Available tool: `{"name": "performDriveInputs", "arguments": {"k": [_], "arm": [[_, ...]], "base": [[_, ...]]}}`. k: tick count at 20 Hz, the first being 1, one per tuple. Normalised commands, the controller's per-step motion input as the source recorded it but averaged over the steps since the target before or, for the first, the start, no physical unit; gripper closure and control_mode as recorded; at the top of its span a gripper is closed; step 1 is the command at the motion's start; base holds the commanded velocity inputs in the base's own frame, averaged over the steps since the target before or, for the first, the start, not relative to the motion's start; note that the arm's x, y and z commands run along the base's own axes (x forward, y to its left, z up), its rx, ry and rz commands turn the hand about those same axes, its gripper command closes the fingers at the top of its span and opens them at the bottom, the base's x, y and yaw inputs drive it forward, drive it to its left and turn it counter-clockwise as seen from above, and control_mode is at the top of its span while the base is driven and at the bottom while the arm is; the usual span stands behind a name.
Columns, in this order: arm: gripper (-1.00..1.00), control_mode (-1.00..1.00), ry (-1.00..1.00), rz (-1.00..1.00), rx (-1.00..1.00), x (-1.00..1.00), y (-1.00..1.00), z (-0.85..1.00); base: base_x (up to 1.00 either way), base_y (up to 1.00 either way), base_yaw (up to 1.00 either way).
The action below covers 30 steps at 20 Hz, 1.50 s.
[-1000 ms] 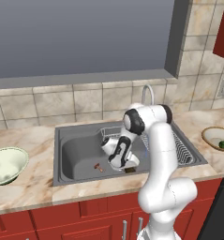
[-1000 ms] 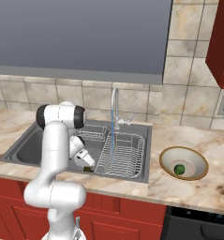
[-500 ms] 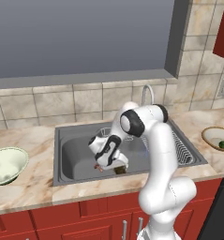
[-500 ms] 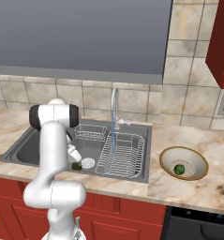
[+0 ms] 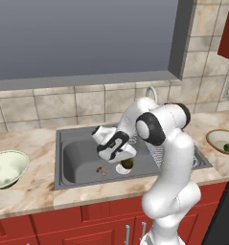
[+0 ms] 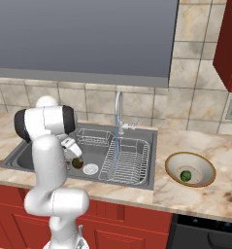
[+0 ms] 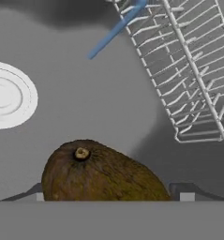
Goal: Pick the avocados from the sink and place them in one bowl. Place the mushroom in the other bowl. Then turn off the sink faucet.
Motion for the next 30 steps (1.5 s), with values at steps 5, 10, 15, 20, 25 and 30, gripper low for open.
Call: {"name": "performDriveInputs", "arguments": {"k": [5, 10, 15, 20, 25, 30], "arm": [[1.0, -1.0, -0.06, 0.0, 0.0, -0.41, -0.12, 1.0], [1.0, -1.0, -0.07, 0.0, 0.0, -0.42, 0.0, 1.0], [1.0, -1.0, -0.05, 0.0, 0.0, -0.5, 0.0, 1.0], [1.0, -1.0, -0.04, 0.0, 0.01, -0.61, -0.03, 1.0], [1.0, -1.0, -0.06, 0.0, 0.04, -0.74, -0.23, 0.98], [1.0, -1.0, -0.07, 0.0, 0.04, -0.75, -0.47, 0.73]], "base": [[0.0, 0.0, 0.0], [0.0, 0.0, 0.0], [0.0, 0.0, 0.0], [0.0, 0.0, 0.0], [0.0, 0.0, 0.0], [0.0, 0.0, 0.0]]}}
